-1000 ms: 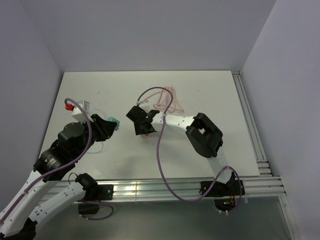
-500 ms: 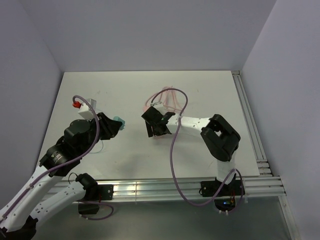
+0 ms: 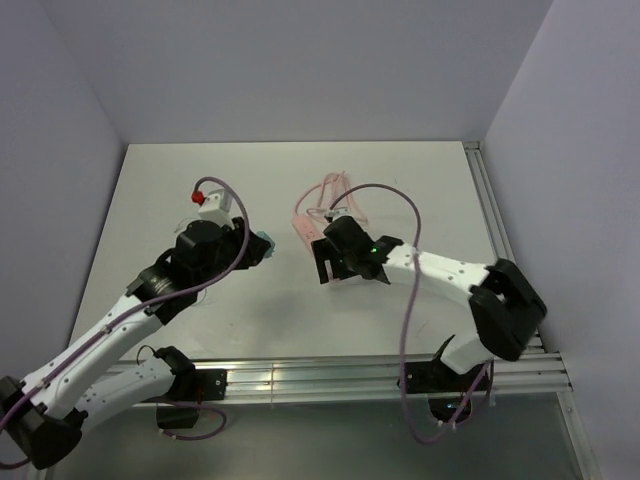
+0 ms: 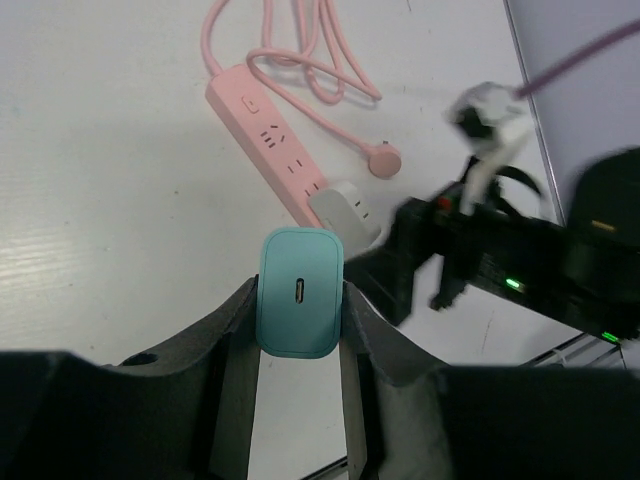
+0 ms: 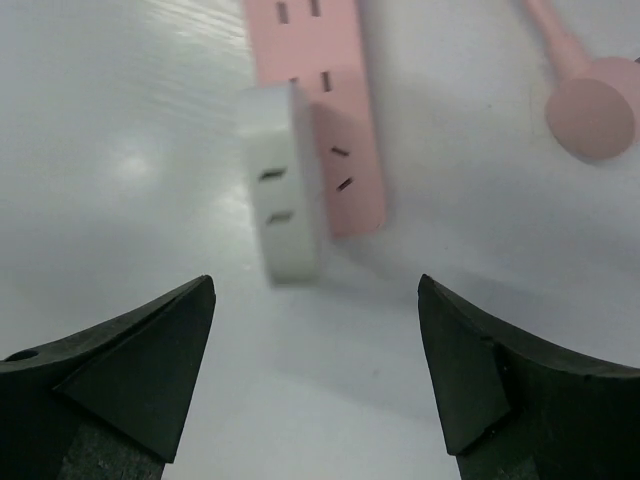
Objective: Insert the plug
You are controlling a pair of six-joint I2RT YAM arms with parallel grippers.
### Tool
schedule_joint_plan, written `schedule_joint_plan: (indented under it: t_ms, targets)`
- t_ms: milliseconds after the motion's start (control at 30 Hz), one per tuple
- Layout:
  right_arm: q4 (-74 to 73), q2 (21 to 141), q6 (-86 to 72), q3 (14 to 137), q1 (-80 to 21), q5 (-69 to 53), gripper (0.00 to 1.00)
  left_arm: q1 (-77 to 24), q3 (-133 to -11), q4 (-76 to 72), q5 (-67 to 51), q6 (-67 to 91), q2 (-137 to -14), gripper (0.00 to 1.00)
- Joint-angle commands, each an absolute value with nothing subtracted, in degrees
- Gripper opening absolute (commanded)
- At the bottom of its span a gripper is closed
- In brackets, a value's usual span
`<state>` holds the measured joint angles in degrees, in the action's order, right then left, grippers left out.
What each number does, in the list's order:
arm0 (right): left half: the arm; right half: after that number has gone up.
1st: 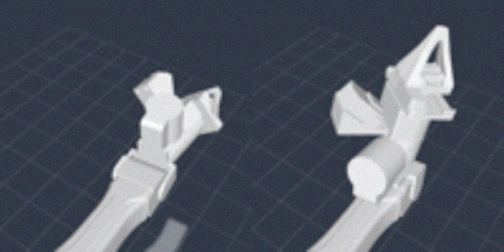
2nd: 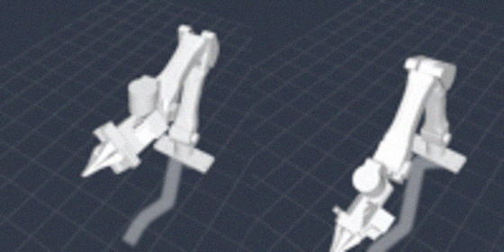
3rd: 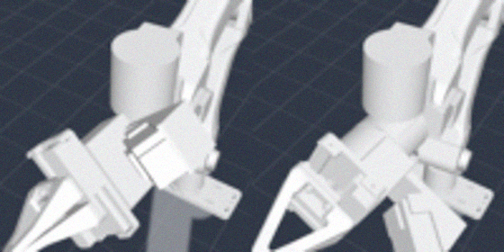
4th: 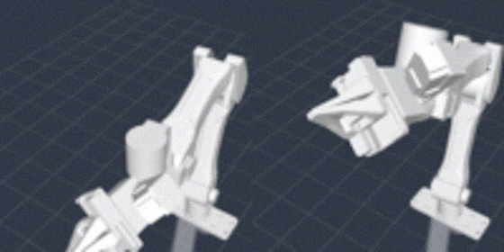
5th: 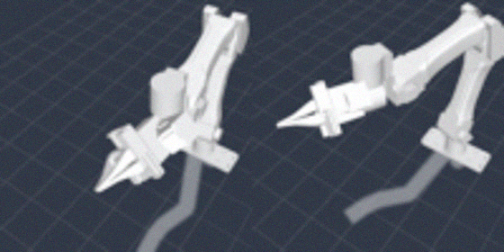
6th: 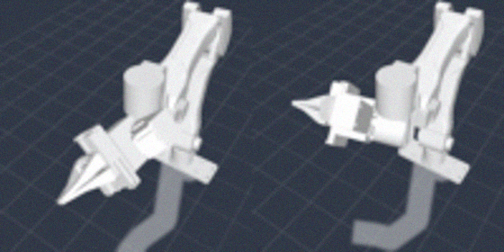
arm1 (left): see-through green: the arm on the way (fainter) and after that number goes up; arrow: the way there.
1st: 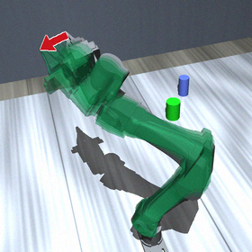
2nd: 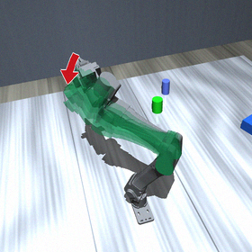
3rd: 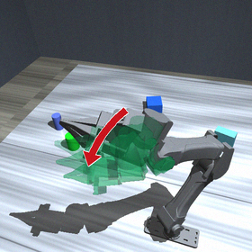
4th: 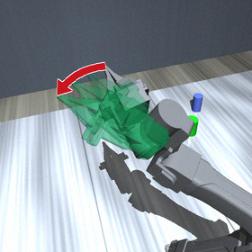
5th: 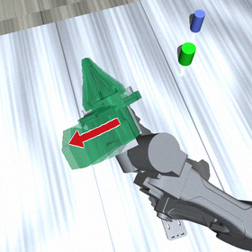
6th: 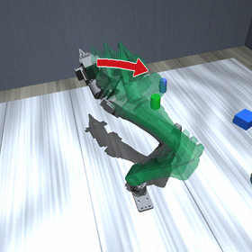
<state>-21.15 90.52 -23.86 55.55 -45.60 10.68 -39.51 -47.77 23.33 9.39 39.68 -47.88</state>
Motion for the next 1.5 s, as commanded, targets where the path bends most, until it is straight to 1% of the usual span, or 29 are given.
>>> schedule_joint_plan:
  t_ms: [0,67,167,200,300,367,400,433,567,633,767,833,1033,1200,1467]
  targets:
    - [-15.03,77.37,-23.54,51.52,-45.70,1.68,0.89,-39.38,-48.69,15.21,6.16,38.41,-52.90,0.00]
    - [-16.87,69.83,-24.69,50.45,-45.62,3.24,0.88,-39.46,-48.96,11.71,5.89,37.88,-56.58,0.00]
    - [-20.65,61.82,-27.24,48.78,-45.09,6.94,0.88,-39.38,-48.51,6.43,5.62,36.74,-61.06,0.00]
    - [-21.79,60.22,-28.29,47.74,-43.96,6.51,0.88,-39.37,-48.52,3.28,5.80,35.69,-62.56,0.00]
    - [-22.24,55.21,-29.44,44.75,-40.10,3.17,0.87,-39.37,-50.70,0.45,9.74,32.01,-69.24,0.00]
    - [-22.41,52.75,-29.44,43.25,-38.33,1.33,0.87,-39.11,-51.50,-2.53,9.58,29.89,-73.10,0.00]
    - [-22.85,52.30,-29.27,42.29,-37.19,1.14,0.87,-39.11,-51.16,-7.33,8.36,27.45,-74.26,0.00]
    - [-23.29,51.86,-28.92,41.93,-36.92,1.06,0.86,-39.11,-50.80,-9.99,6.26,26.38,-75.22,0.00]
    - [-25.22,50.28,-27.51,41.75,-35.16,1.93,0.86,-39.20,-50.45,-19.23,3.79,21.28,-83.82,0.00]
    - [-25.66,49.66,-26.55,41.92,-34.28,2.02,0.86,-39.11,-50.01,-24.40,2.38,18.47,-86.21,0.00]
    - [-24.96,48.25,-25.23,41.22,-32.09,1.23,0.86,-39.20,-49.31,-30.32,-0.51,14.51,-90.61,0.00]
    - [-24.35,49.12,-24.96,41.05,-31.29,0.26,0.86,-39.37,-48.87,-33.29,-2.28,9.86,-92.01,0.00]
    - [-22.94,52.99,-24.70,41.13,-29.27,-2.11,0.86,-39.38,-51.42,-32.87,-6.50,6.51,-97.02,0.00]
    - [-23.20,52.21,-24.08,41.48,-27.69,-2.63,0.86,-39.29,-47.99,-36.91,-7.38,6.24,-96.77,0.00]
    - [-23.20,49.92,-24.34,40.34,-25.93,-4.92,0.86,-39.37,-44.65,-38.06,-9.75,1.94,-96.59,0.00]
